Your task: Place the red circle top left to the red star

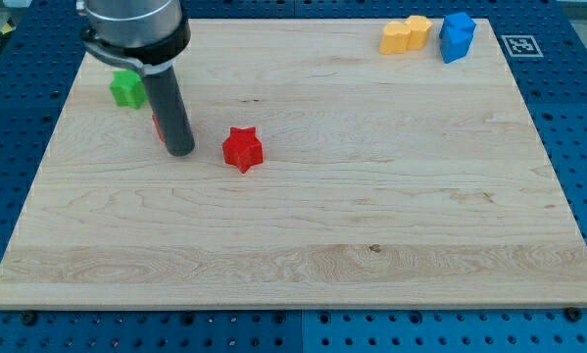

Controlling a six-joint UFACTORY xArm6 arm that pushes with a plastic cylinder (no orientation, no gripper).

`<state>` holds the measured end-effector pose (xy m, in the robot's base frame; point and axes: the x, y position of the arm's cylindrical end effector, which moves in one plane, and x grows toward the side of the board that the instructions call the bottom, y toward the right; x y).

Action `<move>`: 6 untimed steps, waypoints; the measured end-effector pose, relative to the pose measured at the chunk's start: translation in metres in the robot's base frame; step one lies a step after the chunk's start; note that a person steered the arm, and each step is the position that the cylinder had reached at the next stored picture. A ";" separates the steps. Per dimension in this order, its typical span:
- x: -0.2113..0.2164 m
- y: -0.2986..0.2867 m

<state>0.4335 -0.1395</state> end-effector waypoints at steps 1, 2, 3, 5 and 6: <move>-0.016 0.000; -0.020 -0.001; -0.022 -0.003; 0.068 0.060; 0.076 0.145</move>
